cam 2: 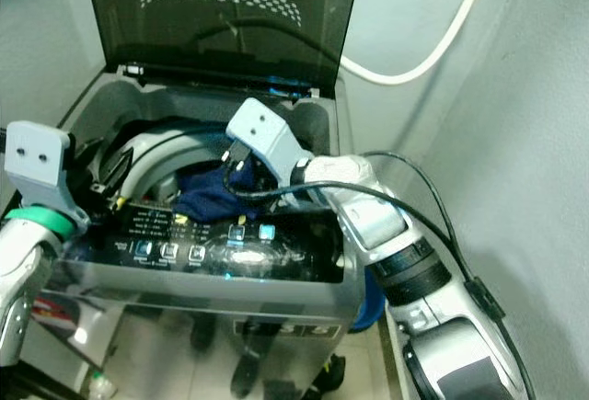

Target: Clothes washing

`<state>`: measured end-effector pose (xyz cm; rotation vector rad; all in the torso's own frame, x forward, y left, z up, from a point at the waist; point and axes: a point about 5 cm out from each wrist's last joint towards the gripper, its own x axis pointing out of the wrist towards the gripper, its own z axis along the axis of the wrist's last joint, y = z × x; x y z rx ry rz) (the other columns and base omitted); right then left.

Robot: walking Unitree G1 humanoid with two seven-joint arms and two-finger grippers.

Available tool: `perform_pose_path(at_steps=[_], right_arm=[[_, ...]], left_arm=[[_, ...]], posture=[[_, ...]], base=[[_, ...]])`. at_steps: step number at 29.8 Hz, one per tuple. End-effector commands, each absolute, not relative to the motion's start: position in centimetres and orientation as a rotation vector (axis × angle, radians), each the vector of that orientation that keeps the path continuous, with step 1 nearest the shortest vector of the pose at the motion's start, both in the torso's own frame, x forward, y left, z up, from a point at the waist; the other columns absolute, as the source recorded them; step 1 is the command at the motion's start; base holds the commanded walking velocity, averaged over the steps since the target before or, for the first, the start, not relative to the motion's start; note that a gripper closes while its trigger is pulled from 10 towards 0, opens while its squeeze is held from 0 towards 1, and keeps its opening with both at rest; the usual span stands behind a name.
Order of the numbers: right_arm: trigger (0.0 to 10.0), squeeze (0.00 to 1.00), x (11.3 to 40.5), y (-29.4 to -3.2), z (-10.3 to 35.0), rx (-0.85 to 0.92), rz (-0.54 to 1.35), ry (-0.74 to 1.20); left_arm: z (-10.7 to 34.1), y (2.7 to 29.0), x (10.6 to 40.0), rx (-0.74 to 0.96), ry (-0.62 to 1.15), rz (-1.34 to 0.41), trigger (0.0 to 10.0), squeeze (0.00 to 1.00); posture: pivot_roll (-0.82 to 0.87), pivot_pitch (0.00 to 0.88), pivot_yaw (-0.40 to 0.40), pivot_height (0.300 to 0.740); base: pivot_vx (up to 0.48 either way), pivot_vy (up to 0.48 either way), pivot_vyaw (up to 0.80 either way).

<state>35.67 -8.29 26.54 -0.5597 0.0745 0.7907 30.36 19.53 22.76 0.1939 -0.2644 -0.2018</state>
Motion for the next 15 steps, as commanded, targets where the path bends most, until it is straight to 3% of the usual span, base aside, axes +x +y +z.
perform_pose_path(at_steps=[1, 8, 9, 11, 12, 15], right_arm=[[10.0, 0.0, 36.2, -8.5, 28.2, -0.514, 0.727, -0.016], [10.0, 0.0, 35.6, -8.0, 31.2, -0.344, 0.753, -0.176], [10.0, 1.0, 35.5, -8.2, 32.5, -0.292, 0.722, -0.266], [10.0, 1.0, 35.8, -8.9, 33.9, -0.216, 0.616, -0.36], [10.0, 0.0, 36.2, -10.0, 34.2, -0.158, 0.517, -0.394], [10.0, 0.0, 36.8, -11.4, 31.7, -0.05, 0.422, -0.289]], left_arm=[[22.3, 19.4, 30.5, 0.205, -0.235, -0.222, 10.0, 0.0], [22.2, 19.3, 30.3, 0.207, -0.231, -0.228, 10.0, 0.0], [22.2, 19.3, 30.4, 0.205, -0.233, -0.223, 10.0, 0.0], [22.3, 19.4, 30.4, 0.203, -0.239, -0.212, 10.0, 0.0], [22.4, 19.5, 30.5, 0.2, -0.244, -0.201, 10.0, 0.0], [22.5, 19.4, 30.6, 0.181, -0.247, -0.191, 10.0, 0.0]], posture=[[0.08, 0.026, 0.011, 0.74], [0.08, 0.024, 0.008, 0.74], [0.08, 0.024, 0.008, 0.74], [0.08, 0.018, 0.001, 0.74], [0.08, 0.014, -0.004, 0.74], [0.08, 0.014, -0.004, 0.74]], base=[[0.0, 0.0, 0.0], [0.0, 0.0, 0.0], [0.0, 0.0, 0.0], [0.0, 0.0, 0.0], [0.0, 0.0, 0.0], [0.0, 0.0, 0.0]])
